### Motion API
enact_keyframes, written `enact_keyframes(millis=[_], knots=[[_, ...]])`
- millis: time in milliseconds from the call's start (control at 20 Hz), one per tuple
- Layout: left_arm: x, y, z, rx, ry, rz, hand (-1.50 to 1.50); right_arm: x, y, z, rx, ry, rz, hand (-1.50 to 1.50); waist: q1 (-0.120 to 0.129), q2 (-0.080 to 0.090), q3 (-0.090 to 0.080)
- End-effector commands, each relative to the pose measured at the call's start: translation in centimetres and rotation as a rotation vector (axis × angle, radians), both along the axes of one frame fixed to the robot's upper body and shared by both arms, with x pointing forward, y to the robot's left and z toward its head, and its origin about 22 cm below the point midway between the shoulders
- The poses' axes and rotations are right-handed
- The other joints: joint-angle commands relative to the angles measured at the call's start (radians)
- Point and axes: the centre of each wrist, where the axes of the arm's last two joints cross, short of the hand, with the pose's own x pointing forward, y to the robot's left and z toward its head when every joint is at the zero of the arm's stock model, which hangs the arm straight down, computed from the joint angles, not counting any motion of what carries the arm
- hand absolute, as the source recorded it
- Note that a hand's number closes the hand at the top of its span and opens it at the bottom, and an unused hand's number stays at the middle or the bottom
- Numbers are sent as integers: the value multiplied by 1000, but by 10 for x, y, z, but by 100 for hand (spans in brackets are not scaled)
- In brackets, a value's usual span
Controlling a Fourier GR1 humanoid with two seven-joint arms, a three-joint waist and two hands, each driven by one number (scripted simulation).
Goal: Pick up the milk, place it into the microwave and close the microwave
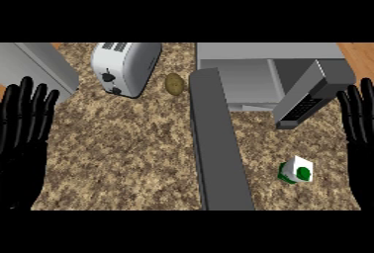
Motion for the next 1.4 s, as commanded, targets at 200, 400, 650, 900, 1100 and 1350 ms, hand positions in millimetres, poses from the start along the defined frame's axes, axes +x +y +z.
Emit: enact_keyframes(millis=[200, 400, 650, 900, 1100, 1350], knots=[[-14, -14, 17, 39, 22, 105, -150, -24, 26, -5, 15, -27, -78, -150, 10, 17, 5], [-23, -11, -15, -125, 137, 88, -150, -25, 48, -2, 147, 71, 185, -150, 20, 17, 5], [-48, -7, -23, -112, 112, 95, -150, -51, 64, -2, 176, 78, 194, -150, 13, 17, 5], [-58, -1, -31, -125, 127, 60, -150, -42, 58, -11, 151, 63, 66, -150, 14, 18, 5], [-72, 2, -36, -123, 131, 88, -150, -57, 52, -2, 105, 54, 1, -150, 13, 17, 5], [-79, 16, -45, -124, 138, 66, -150, -39, 37, -34, 114, 107, -92, -150, 14, 18, 5]])
